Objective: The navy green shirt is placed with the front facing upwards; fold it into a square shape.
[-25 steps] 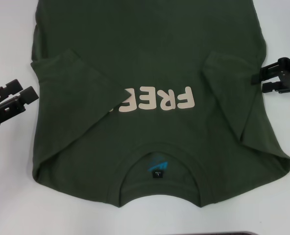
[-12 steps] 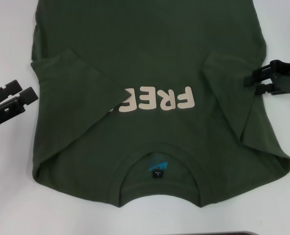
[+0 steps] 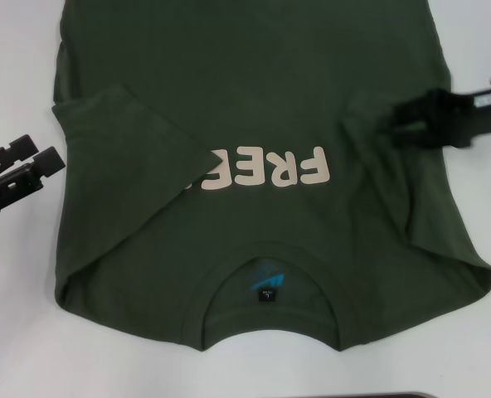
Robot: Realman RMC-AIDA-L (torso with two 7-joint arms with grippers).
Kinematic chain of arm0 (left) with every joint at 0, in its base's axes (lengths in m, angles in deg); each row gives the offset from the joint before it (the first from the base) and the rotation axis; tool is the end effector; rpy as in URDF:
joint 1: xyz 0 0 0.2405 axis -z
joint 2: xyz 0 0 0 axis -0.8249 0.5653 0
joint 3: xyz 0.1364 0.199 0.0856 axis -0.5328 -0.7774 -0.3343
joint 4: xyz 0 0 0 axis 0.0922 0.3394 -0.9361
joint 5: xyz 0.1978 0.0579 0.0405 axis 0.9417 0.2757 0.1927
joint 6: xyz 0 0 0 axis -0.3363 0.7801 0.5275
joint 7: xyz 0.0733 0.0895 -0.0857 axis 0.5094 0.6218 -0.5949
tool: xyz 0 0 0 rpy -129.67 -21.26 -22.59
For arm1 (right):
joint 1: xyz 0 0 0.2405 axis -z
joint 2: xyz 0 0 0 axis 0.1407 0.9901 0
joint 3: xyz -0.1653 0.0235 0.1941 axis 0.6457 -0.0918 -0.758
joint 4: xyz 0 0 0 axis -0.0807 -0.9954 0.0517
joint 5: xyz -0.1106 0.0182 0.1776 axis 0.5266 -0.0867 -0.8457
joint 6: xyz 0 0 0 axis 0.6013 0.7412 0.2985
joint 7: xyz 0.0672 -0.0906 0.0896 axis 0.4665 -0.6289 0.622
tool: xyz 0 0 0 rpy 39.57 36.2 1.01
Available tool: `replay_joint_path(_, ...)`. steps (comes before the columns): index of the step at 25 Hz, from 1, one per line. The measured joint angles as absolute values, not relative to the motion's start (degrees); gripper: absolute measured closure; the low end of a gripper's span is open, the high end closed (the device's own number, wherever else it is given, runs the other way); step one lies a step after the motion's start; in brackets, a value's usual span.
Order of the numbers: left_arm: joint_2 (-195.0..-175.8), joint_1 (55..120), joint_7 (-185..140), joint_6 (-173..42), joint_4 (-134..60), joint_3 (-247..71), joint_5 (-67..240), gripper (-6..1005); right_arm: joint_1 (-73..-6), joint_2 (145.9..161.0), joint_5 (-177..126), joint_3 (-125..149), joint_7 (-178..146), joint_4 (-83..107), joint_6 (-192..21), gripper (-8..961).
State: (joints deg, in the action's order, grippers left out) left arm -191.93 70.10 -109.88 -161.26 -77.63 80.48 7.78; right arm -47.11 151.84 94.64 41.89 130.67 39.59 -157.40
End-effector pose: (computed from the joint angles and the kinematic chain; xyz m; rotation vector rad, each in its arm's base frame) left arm -0.3318 0.2335 0.0429 -2.2415 -1.1195 -1.1181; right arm 0.2937 0.3704 0.0266 -2.0271 2.1167 0.3638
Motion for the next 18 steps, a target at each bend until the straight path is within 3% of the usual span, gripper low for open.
replay_joint_path(5, -191.88, 70.3, -110.0, -161.3, -77.6, 80.5, 7.8, 80, -47.7, 151.76, 86.1, 41.8, 127.4, 40.4, -165.4, 478)
replay_joint_path(15, -191.84, 70.3, -110.0, -161.3, -77.6, 80.6, 7.7, 79, -44.6, 147.88, 89.9, 42.1, 128.1, 41.3, -165.1, 478)
replay_joint_path(18, -191.84, 70.4, -110.1, -161.3, -77.6, 80.6, 7.7, 79, -44.3, 147.54, 93.9, 42.0, 129.8, 41.8, -163.0, 479)
